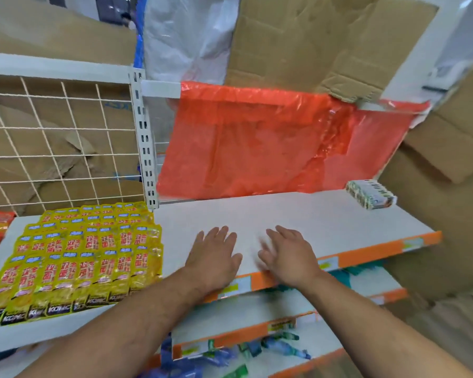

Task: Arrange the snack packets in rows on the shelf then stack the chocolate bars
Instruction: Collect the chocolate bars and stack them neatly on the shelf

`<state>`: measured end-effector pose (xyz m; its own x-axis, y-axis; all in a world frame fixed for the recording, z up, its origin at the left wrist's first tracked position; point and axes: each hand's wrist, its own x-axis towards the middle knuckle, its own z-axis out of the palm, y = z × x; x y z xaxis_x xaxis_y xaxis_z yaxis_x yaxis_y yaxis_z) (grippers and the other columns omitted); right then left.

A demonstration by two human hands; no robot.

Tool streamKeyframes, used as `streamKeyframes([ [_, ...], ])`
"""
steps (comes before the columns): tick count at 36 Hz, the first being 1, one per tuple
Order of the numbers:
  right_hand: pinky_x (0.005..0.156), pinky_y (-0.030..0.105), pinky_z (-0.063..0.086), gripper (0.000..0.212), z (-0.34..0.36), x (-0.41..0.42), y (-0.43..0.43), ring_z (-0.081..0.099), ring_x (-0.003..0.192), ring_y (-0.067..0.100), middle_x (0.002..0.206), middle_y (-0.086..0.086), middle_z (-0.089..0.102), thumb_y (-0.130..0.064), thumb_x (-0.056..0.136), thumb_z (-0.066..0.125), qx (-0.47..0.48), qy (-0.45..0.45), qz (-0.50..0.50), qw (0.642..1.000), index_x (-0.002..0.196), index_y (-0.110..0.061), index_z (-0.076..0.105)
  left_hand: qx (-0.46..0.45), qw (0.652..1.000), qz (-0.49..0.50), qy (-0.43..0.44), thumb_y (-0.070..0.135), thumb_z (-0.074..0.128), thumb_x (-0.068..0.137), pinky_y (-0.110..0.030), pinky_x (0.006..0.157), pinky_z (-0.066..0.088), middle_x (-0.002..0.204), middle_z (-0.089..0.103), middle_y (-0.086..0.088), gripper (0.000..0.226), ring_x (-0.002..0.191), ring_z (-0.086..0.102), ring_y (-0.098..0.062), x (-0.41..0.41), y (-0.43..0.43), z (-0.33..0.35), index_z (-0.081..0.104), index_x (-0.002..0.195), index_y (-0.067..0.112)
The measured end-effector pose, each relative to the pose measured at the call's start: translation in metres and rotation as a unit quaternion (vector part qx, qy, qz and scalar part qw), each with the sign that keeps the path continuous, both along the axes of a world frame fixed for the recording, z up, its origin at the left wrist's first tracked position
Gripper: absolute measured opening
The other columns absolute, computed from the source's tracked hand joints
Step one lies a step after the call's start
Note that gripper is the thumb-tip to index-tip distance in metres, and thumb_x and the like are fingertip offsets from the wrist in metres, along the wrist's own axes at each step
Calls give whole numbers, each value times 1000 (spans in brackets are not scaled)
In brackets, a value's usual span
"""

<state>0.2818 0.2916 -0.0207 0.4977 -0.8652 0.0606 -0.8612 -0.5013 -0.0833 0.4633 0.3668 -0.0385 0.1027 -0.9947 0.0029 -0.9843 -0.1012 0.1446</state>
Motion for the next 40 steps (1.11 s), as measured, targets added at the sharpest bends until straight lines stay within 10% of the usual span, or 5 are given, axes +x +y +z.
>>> streamKeyframes([
  [40, 114, 31, 29, 61, -20, -326, -271, 29, 144, 22, 159, 1, 31, -47, 97, 54, 88, -80, -141, 983, 152, -23, 38, -13, 988, -151, 14, 49, 31, 100, -44, 119, 21, 161, 25, -6, 60, 145, 25, -27, -305, -320, 2, 28, 152, 19],
])
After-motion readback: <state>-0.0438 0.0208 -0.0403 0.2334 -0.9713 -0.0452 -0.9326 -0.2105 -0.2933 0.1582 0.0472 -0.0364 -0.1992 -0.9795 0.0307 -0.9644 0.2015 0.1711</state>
